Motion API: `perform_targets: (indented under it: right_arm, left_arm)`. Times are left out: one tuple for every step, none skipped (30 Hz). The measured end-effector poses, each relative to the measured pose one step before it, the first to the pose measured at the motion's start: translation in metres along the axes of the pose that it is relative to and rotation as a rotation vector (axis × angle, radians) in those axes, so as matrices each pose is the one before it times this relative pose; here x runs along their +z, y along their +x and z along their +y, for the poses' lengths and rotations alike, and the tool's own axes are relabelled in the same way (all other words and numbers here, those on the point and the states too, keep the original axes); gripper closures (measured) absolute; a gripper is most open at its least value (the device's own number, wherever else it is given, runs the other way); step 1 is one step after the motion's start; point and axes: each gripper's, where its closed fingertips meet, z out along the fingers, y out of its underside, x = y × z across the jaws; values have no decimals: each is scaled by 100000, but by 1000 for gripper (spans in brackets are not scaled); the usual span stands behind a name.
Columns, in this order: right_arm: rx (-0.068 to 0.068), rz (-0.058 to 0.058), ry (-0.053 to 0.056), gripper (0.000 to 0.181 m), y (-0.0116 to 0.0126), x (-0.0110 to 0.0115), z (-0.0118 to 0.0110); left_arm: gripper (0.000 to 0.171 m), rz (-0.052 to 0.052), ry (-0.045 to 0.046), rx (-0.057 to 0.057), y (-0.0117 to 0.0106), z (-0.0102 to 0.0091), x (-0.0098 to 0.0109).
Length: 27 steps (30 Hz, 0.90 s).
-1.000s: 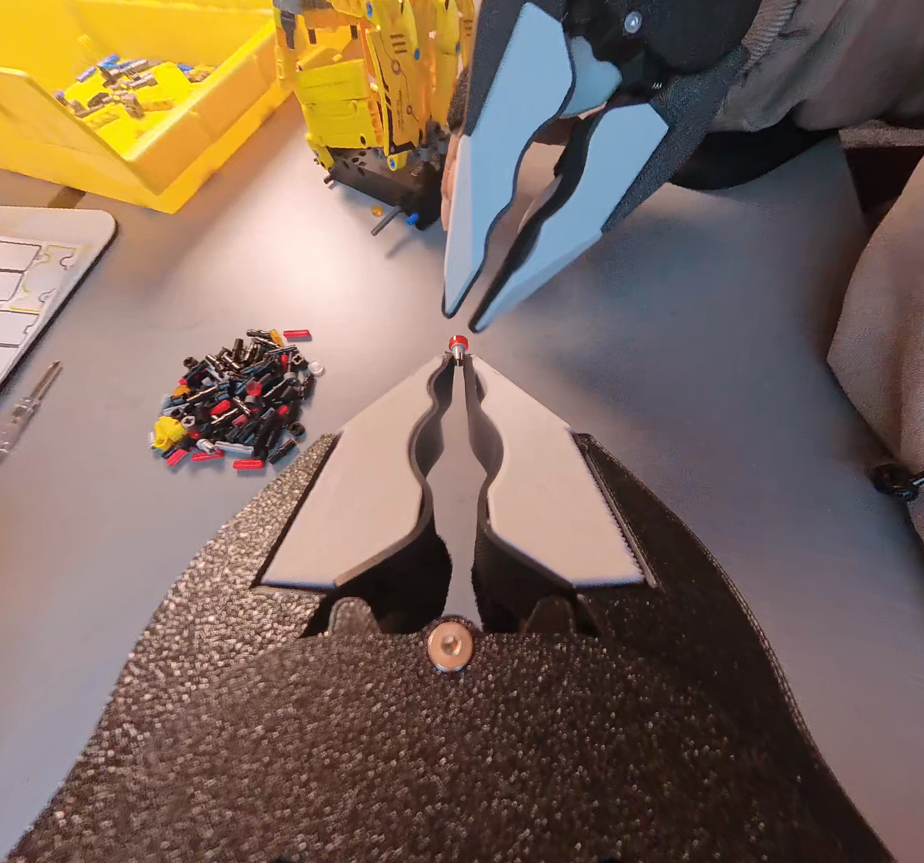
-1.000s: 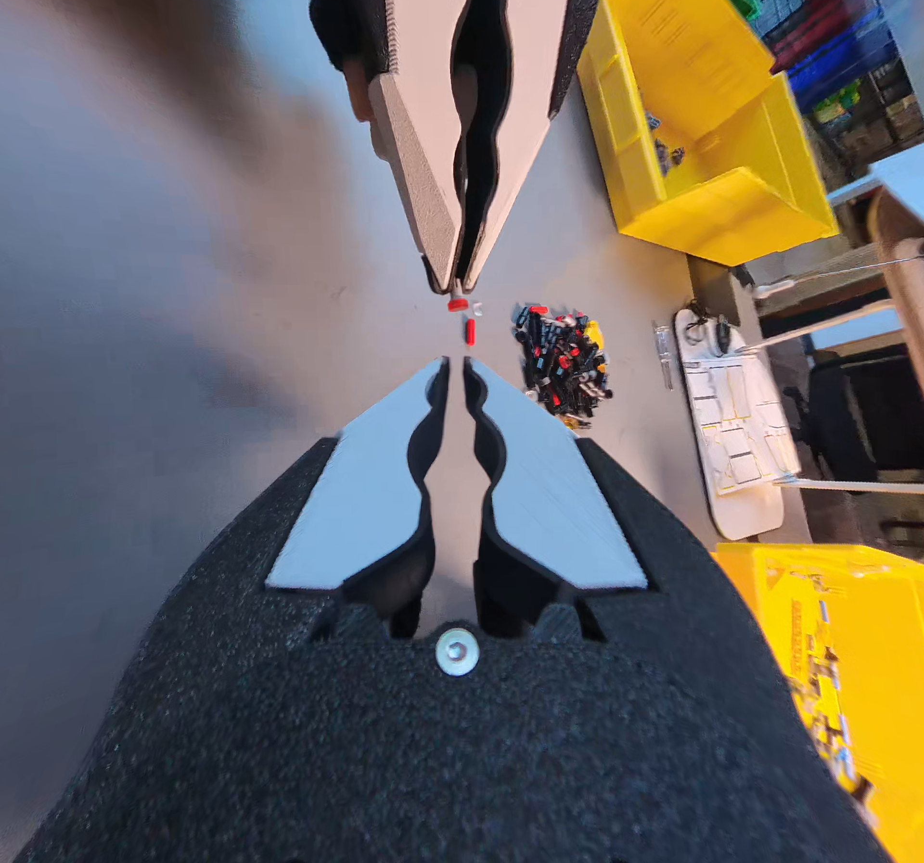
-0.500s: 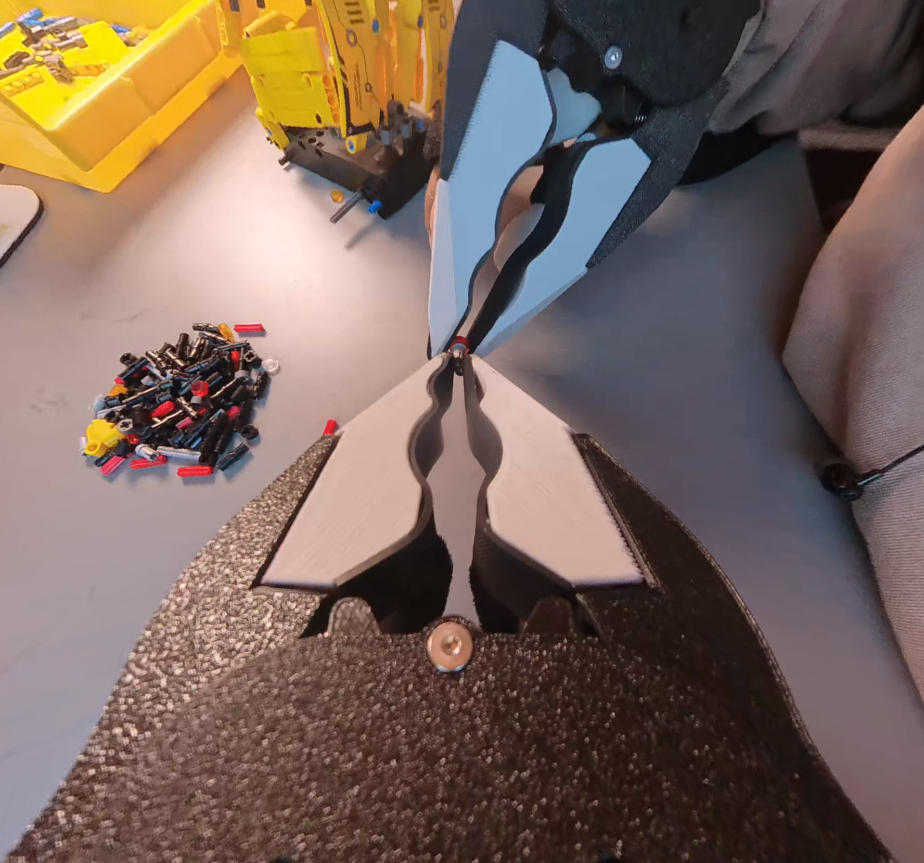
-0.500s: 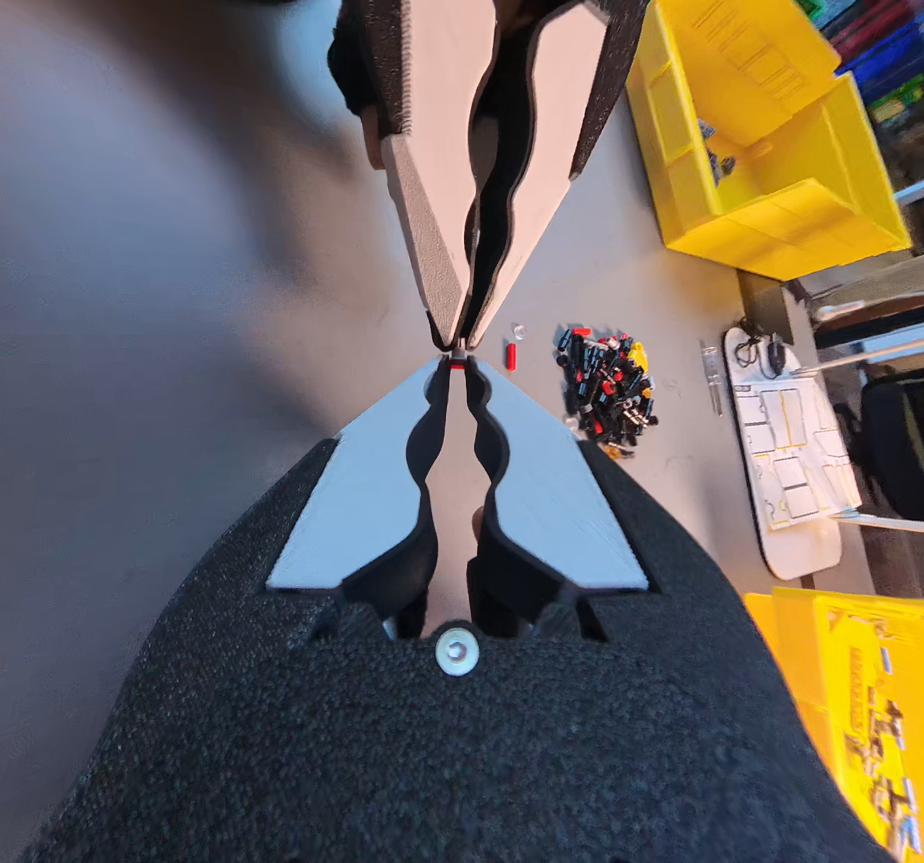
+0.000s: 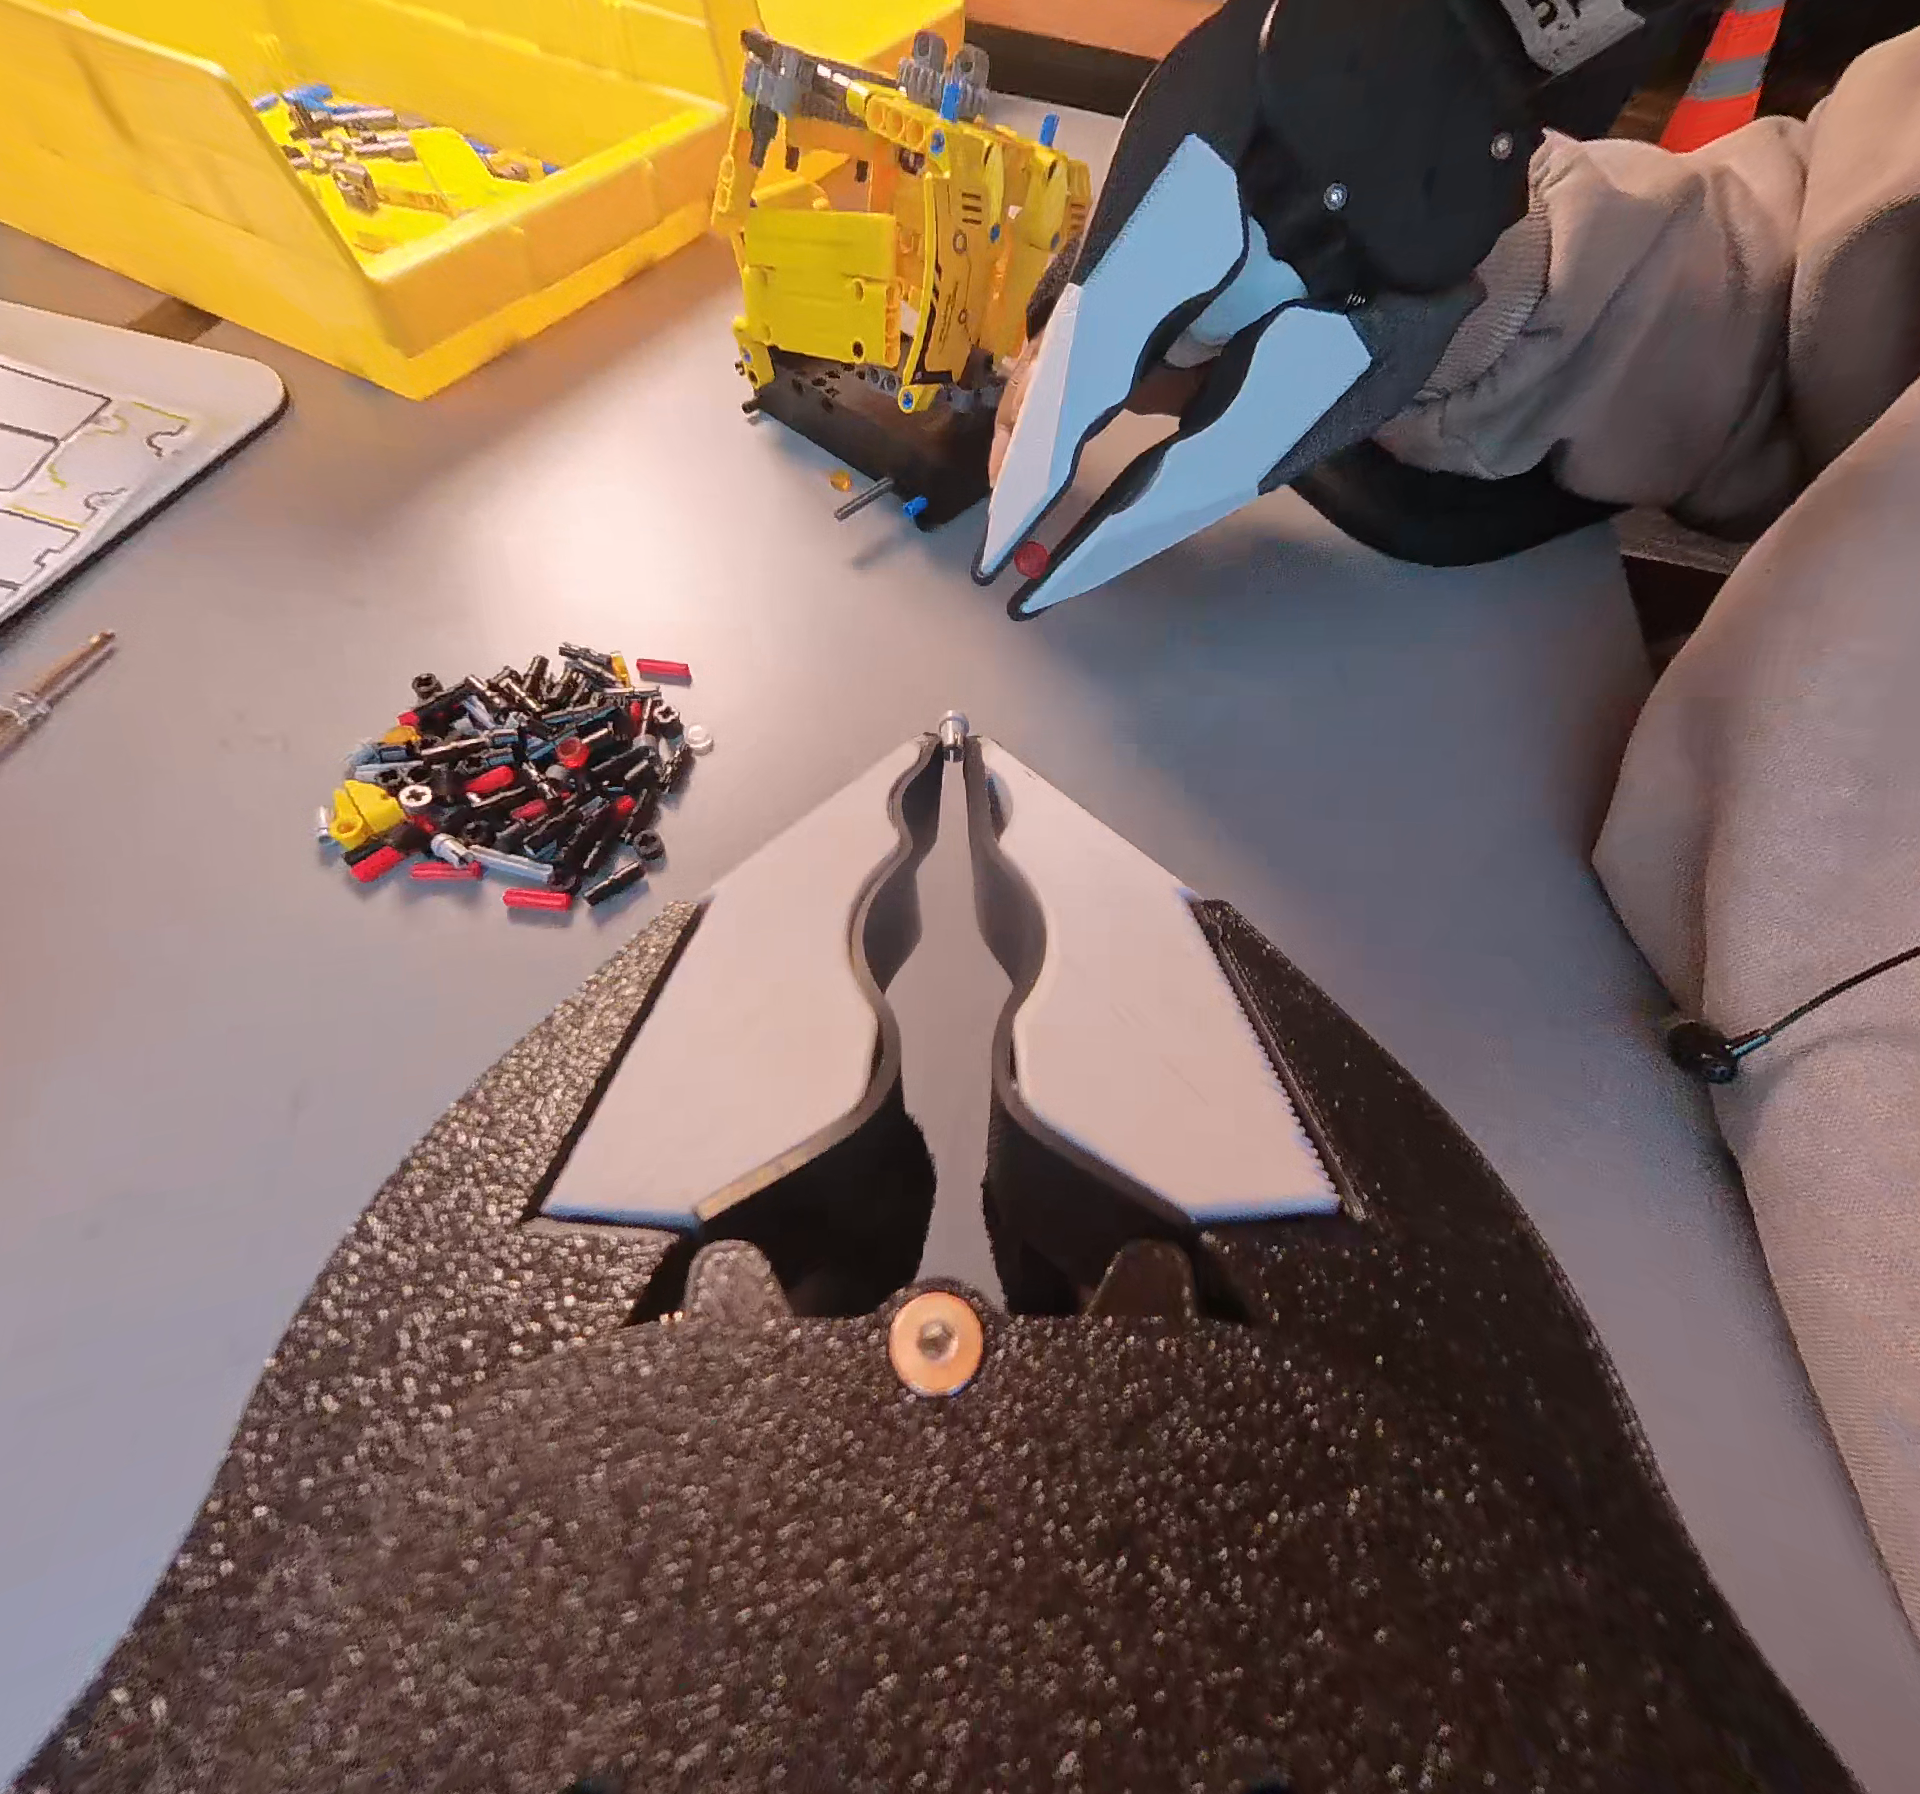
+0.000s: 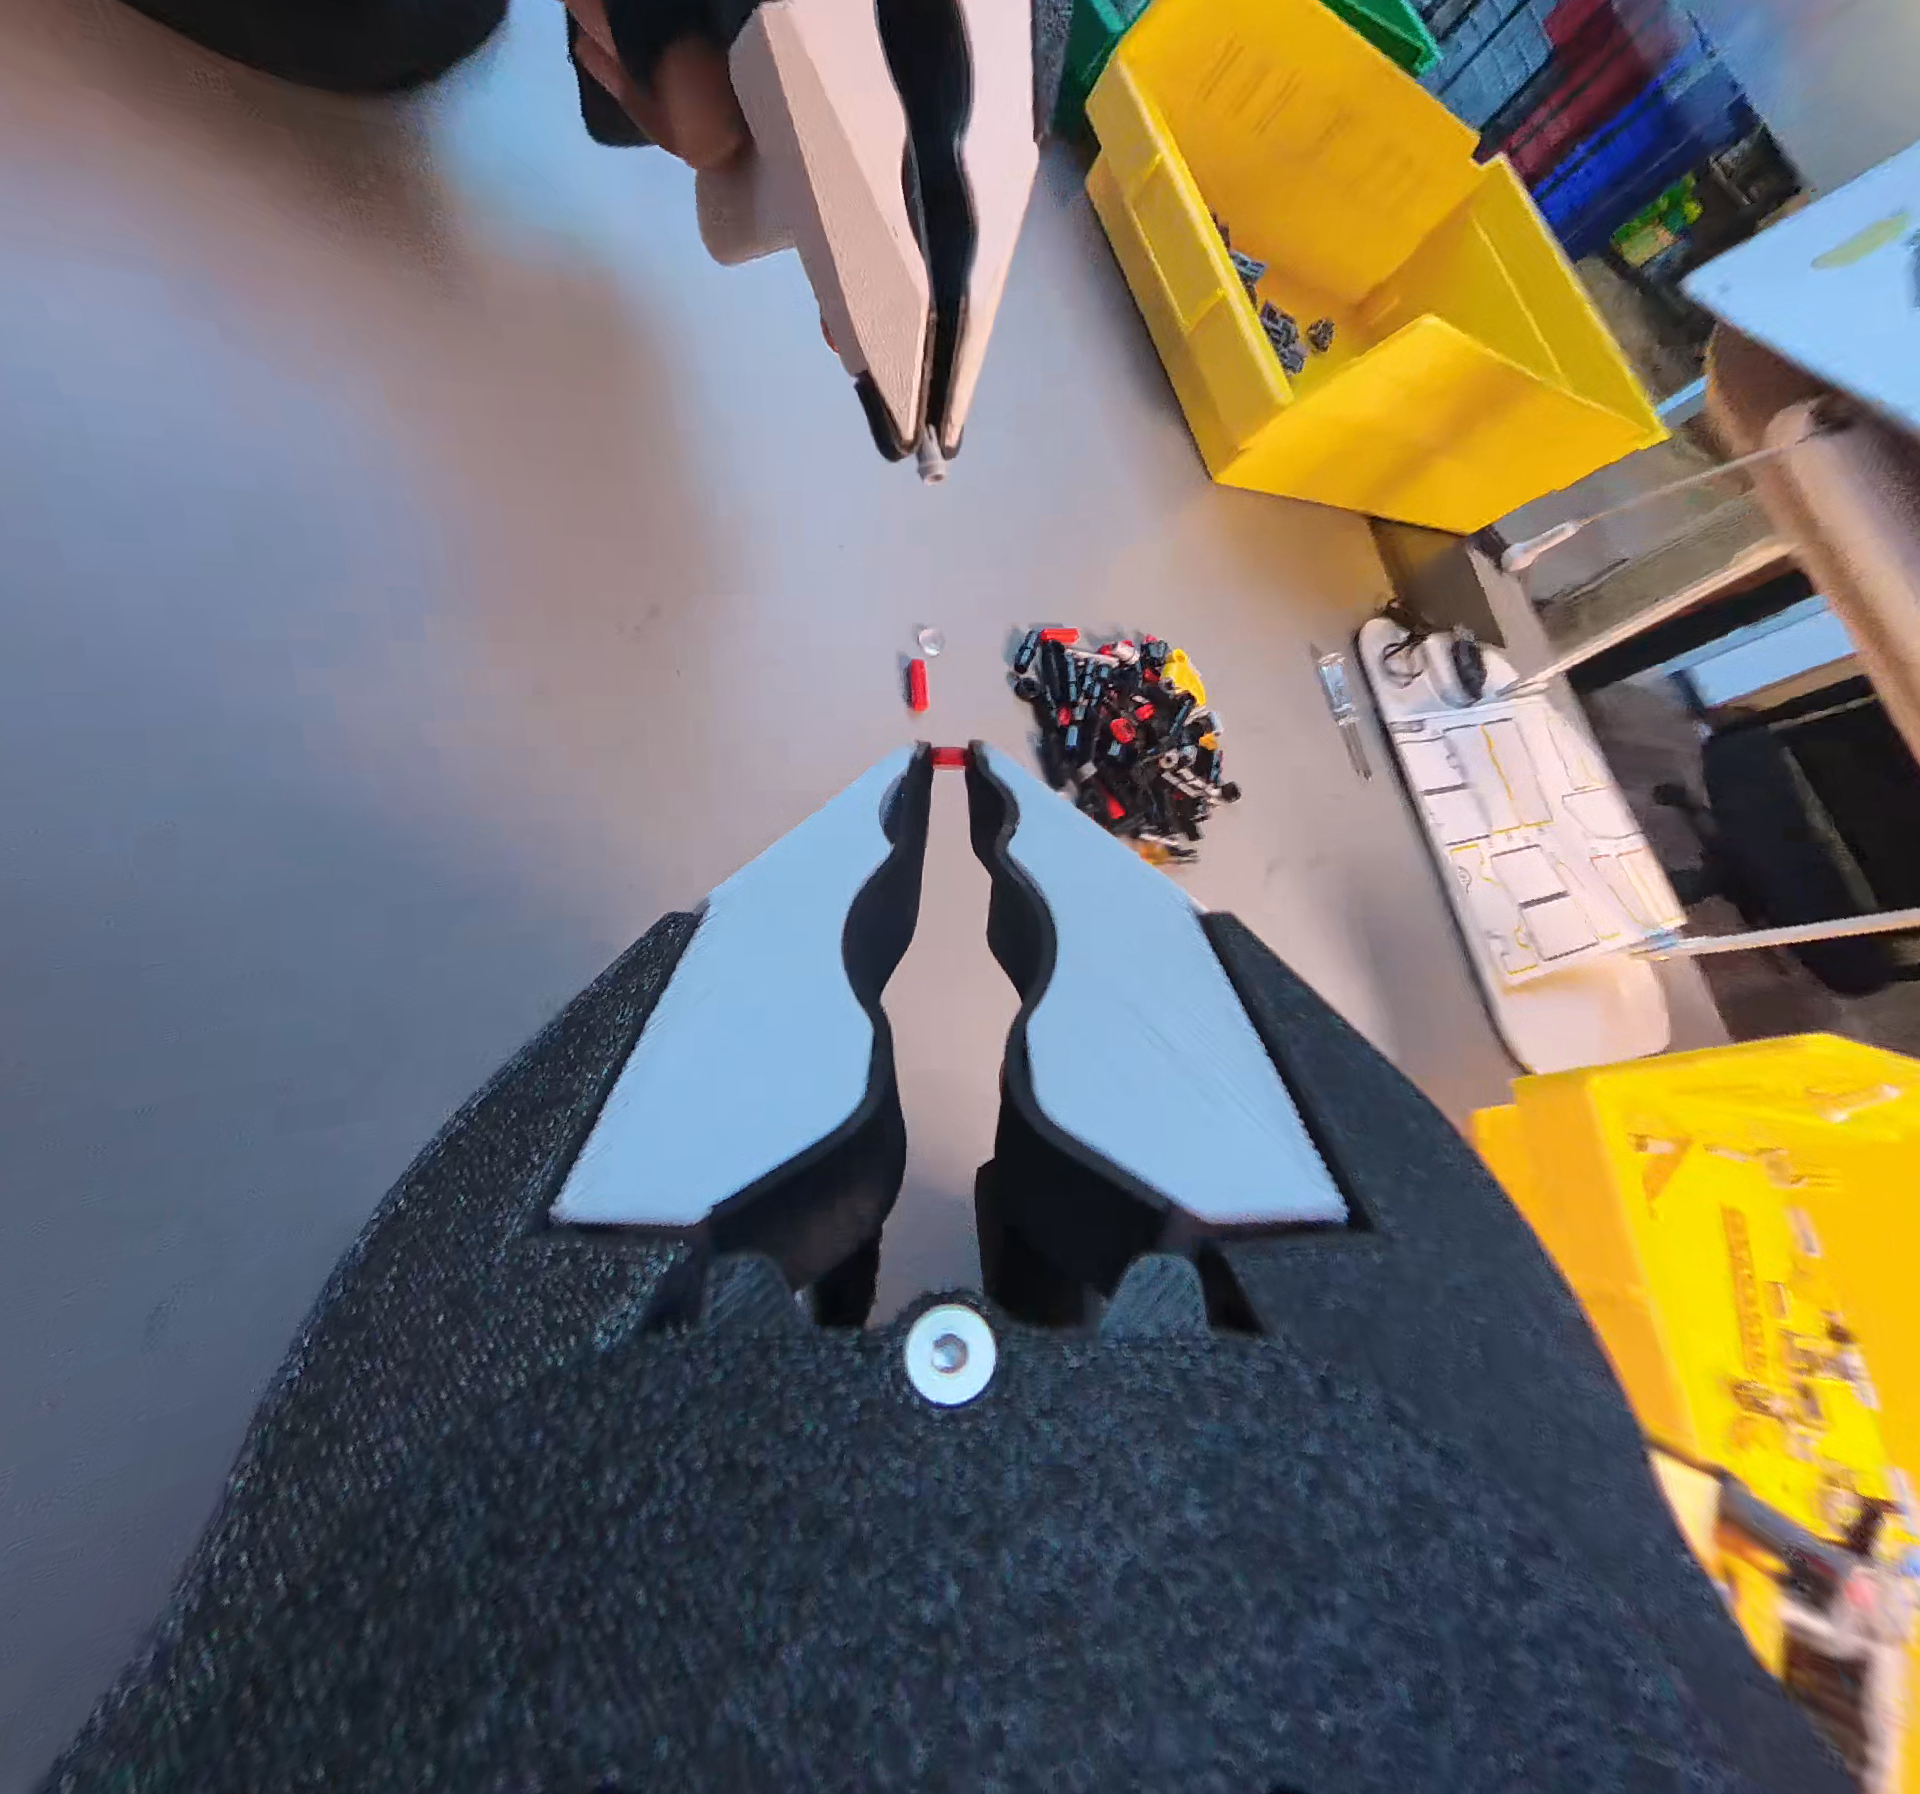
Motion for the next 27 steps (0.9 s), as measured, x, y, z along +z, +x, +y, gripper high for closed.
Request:
perform_targets:
  right_arm:
    - [4493, -1135, 111, 176, -111, 162, 318]
    - [3632, 124, -972, 176, 50, 222, 368]
    - [2698, 535, -1875, 176, 105, 292, 421]
    - [2597, 1005, -1185, 176, 166, 349, 237]
    - [3263, 1736, -93, 176, 297, 381, -24]
    - [3670, 945, -344, 175, 239, 448, -95]
    - [3613, 2420, -1171, 175, 541, 539, -61]
    - [2339, 2715, -1129, 175, 624, 623, -171]
    - [2537, 3658, -1371, 175, 811, 702, -231]
    - [2478, 2715, -1754, 175, 679, 813, -263]
    - [2204, 1608, -2384, 175, 517, 952, -198]
    - [1937, 1908, -2236, 175, 535, 993, -233]
    - [989, 1486, -1535, 175, 417, 951, -295]
    - [167, 1120, -1896, 175, 333, 923, -116]
    - [-194, 955, -2202, 174, 310, 870, 111]
    - [385, -98, -2348, 171, 133, 767, 288]
    - [771, -724, -978, 168, -25, 540, 169]
    - [80, 408, -36, 168, 72, 285, 57]
    - [-245, 540, 87, 166, 30, 88, 31]
    - [60, 16, 322, 164, -47, -66, -23]
    - [443, -140, 851, 162, -37, -229, -80]
    - [469, -236, 1274, 161, 3, -413, -143]
    - [620, -587, 1685, 158, -26, -628, -214]
    - [962, -1610, 2147, 156, -182, -830, -253]
    - [829, -3805, 3479, 154, -544, -990, -397]
    - [771, -5096, 4176, 153, -847, -1088, -406]
    - [1089, -4631, 3647, 153, -842, -1105, -282]
  left_arm:
    - [169, -745, -796, -414, -268, 275, 28]
    - [169, -1527, -102, -547, -367, 165, 57]
    - [168, -1106, -1, -1252, -340, 106, 51]
    - [168, -818, -280, -1612, -325, 154, 67]
    - [168, -2107, -267, -899, -507, 211, 64]
    - [168, -3073, -1073, -283, -633, 378, 63]
    - [168, -2794, -1942, -2, -584, 498, 79]
    - [168, -2408, -1503, -306, -478, 395, 91]
    - [168, -1741, -785, -584, -355, 239, 81]
    - [168, -1091, -548, -366, -219, 160, 66]
    - [168, -1014, -557, 248, -153, 111, 43]
    - [168, -1297, -578, 840, -171, 108, 16]
    - [168, -1725, -404, 872, -217, 77, -22]
    - [168, -1321, -129, 690, -162, 46, -37]
    - [168, -682, 11, 398, -97, 20, -36]
    - [168, -749, 50, 120, -114, 20, -23]
    - [168, -730, -306, 352, -113, 61, -15]
    - [168, -831, -435, 598, -114, 75, -18]
    - [168, -803, -302, 665, -97, 42, -5]
    - [168, -431, -267, 685, -29, 40, 11]
    - [167, -224, -350, 543, 9, 57, 34]
    - [167, -346, -382, 503, -18, 76, 46]
    - [167, -594, -529, 554, -60, 108, 53]
    - [167, -706, -700, 677, -87, 161, 69]
    - [167, -1082, -623, 781, -156, 176, 69]
    - [167, -1216, -608, 859, -192, 180, 79]
    - [167, -1031, -925, 612, -172, 193, 89]
